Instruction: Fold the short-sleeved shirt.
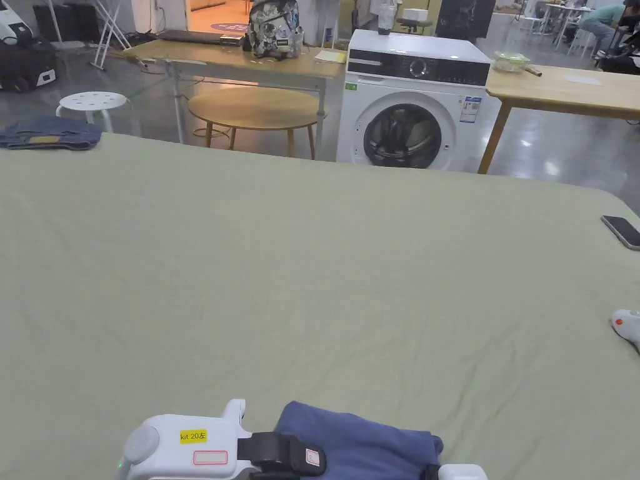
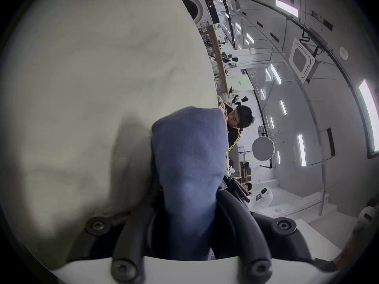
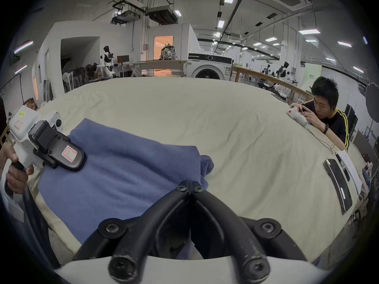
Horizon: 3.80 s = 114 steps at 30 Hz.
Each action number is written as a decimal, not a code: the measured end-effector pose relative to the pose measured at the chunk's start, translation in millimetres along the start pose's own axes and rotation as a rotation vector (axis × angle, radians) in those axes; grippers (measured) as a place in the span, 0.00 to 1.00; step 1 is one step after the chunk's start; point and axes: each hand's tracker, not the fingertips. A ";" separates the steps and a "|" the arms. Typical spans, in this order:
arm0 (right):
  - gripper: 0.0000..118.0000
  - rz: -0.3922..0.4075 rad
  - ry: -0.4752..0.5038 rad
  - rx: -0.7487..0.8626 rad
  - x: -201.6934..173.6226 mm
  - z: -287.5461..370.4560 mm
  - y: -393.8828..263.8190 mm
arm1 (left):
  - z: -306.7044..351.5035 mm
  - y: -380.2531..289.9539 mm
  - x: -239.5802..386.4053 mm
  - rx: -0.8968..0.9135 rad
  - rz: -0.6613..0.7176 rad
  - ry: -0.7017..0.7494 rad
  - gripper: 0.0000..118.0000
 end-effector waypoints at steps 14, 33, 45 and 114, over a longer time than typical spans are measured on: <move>0.00 0.003 0.015 0.158 -8.8 4.4 65.3 | 118.5 33.9 30.6 0.102 -0.047 0.081 0.15; 0.00 0.041 0.085 0.179 -62.2 -22.0 109.1 | 433.4 103.0 6.9 0.285 0.042 0.526 0.15; 0.00 0.068 0.072 0.141 -66.2 -29.8 105.8 | 474.1 108.8 29.3 0.274 0.071 0.772 0.19; 0.00 -0.113 -0.120 0.517 40.1 -2.3 167.7 | 68.2 26.1 177.8 1.038 -0.957 0.815 0.00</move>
